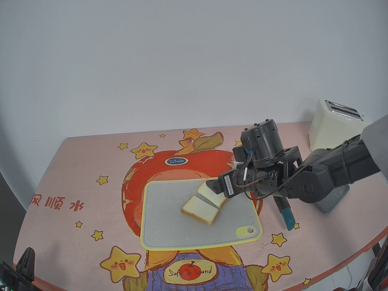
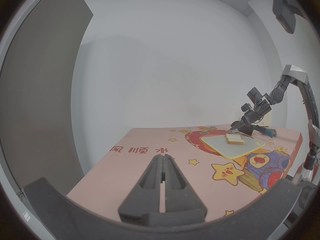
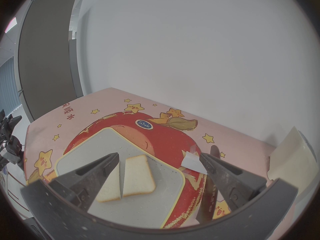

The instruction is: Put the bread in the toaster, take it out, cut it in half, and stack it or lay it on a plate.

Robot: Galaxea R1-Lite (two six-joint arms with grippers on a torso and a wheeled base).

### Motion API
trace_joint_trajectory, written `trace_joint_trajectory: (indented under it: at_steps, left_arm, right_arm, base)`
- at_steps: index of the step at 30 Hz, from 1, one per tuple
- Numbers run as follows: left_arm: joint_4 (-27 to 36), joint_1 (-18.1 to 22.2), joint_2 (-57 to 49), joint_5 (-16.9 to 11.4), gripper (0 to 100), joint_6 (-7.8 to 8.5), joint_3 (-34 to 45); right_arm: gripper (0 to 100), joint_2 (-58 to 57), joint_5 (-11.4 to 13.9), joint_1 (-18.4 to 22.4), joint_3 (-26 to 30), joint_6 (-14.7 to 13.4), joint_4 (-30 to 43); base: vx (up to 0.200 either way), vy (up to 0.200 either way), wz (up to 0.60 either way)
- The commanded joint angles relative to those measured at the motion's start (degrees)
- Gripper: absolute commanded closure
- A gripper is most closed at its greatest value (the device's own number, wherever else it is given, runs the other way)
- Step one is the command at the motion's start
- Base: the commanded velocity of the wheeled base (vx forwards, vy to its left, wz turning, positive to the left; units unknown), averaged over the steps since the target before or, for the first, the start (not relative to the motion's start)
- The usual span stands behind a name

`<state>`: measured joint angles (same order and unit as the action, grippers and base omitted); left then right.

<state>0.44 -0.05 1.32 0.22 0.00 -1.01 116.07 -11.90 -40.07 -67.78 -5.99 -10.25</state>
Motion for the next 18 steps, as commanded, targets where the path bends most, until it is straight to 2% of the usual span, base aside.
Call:
trace_joint_trajectory:
  at_steps: [1, 6, 18]
  left_arm:
    - [0.0, 0.0, 0.1, 0.0, 100, 0.0, 0.9]
    - [0.0, 0.0, 0.1, 0.0, 100, 0.0, 0.9]
    - [0.0, 0.0, 0.1, 0.0, 100, 0.0, 0.9]
  right_arm:
    - [0, 0.5, -0.9, 0.0, 0.0, -0.1, -0.1]
    - [0, 1.2, -2.0, 0.0, -0.2, -0.9, 0.0]
    - [0, 3.0, -2.3, 0.0, -0.5, -1.3, -0.2]
  base:
    - [0.0, 0.0, 0.0]
    - [0.0, 0.0, 0.0]
    - [0.0, 0.0, 0.0]
